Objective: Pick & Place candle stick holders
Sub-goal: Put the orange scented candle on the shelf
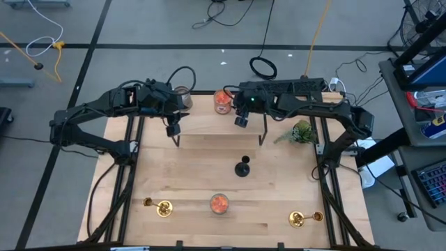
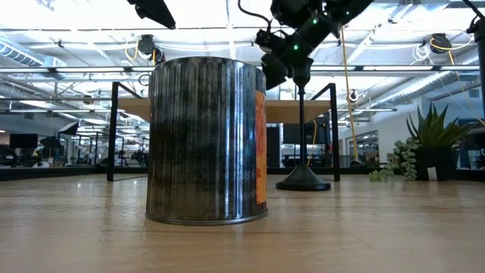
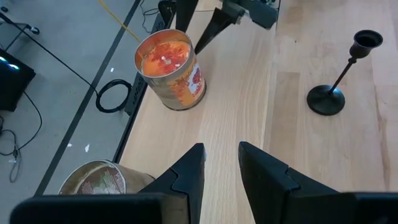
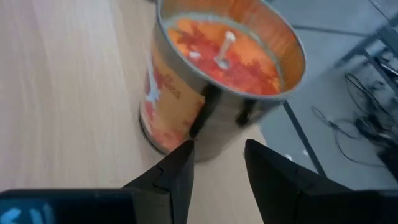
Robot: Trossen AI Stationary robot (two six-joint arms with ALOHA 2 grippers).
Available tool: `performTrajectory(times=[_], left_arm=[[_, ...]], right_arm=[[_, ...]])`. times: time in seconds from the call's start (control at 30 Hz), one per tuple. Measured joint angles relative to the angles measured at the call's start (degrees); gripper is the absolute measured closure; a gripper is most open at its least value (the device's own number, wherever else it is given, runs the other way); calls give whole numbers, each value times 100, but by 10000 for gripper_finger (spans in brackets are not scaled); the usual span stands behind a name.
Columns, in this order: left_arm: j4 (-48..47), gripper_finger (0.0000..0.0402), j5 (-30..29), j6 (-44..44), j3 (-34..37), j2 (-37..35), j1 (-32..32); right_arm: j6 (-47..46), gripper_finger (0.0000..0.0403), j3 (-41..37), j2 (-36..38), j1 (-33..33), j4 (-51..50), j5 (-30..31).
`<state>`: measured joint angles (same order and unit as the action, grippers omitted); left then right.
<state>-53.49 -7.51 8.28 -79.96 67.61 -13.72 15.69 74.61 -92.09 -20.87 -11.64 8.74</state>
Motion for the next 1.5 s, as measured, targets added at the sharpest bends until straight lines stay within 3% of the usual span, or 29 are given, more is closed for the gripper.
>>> performTrajectory(times=[0.13,0.47,0.8,1.03,1.2,1.5], left_arm=[[0,295,2,12,0,0,0],[-14,295,7,-7,0,0,0],[-162,295,49,-162,0,0,29],[-370,295,479,-421,0,0,335],[-348,295,263,-550,0,0,627],[-337,295,98,-563,0,0,948]], right_arm=[[-7,261,-86,13,-49,370,-551],[-36,261,-108,8,11,244,-550],[111,261,-105,374,1035,158,-585],[-851,261,-105,467,1987,-101,-640],[-1834,261,-103,364,2688,-49,-1028],[-3243,261,-103,-587,3529,654,-1171]])
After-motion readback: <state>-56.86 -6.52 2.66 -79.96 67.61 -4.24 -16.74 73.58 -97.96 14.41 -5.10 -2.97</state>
